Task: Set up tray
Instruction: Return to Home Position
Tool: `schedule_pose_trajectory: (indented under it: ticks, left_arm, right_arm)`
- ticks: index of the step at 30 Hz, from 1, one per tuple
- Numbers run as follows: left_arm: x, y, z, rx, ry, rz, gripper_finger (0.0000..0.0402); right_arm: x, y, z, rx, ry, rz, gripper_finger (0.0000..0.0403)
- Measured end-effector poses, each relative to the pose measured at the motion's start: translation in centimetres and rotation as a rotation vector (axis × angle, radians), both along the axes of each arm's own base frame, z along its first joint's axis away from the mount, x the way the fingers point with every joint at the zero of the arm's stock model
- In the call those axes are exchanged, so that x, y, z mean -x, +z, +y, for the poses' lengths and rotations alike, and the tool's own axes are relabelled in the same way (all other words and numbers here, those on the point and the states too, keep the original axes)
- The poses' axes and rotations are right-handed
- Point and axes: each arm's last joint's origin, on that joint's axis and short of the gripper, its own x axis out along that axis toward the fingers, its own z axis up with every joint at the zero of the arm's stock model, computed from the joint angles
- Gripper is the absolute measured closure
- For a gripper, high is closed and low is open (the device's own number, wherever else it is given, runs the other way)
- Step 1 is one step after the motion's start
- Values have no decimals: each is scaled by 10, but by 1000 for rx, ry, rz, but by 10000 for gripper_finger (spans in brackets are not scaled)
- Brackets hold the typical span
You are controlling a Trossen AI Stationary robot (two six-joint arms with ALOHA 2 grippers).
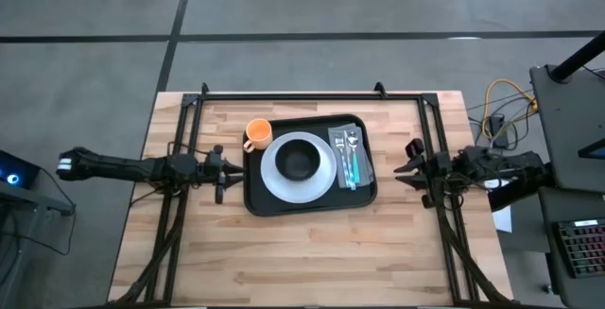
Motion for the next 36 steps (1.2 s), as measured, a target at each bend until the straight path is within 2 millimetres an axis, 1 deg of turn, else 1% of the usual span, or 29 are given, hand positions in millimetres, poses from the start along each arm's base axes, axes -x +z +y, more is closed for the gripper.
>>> schedule_pose_trajectory:
  ticks: [8,21,24,27,28,30,34,36]
  left_arm:
    - [-2,-5,0,-2,0,51,304]
    - [-3,-10,0,-4,0,104,304]
    - [-3,-10,0,-4,0,108,304]
    - [-3,-11,0,-4,0,109,304]
    - [-3,-11,0,-4,0,109,304]
    - [-3,-11,0,-4,1,109,304]
    - [-4,-11,0,-5,2,109,304]
    - [-4,-11,0,-5,2,109,304]
  right_arm:
    - [-5,-19,1,2,4,53,318]
    - [-6,-23,1,51,8,77,334]
    - [-6,-24,0,51,-32,80,334]
    - [-8,-30,-3,61,-158,121,330]
    - [-8,-34,-5,65,-237,158,329]
    - [-9,-36,-10,77,-394,188,326]
    - [-7,-38,-18,44,-718,224,321]
    - [-6,-39,-21,20,-835,237,319]
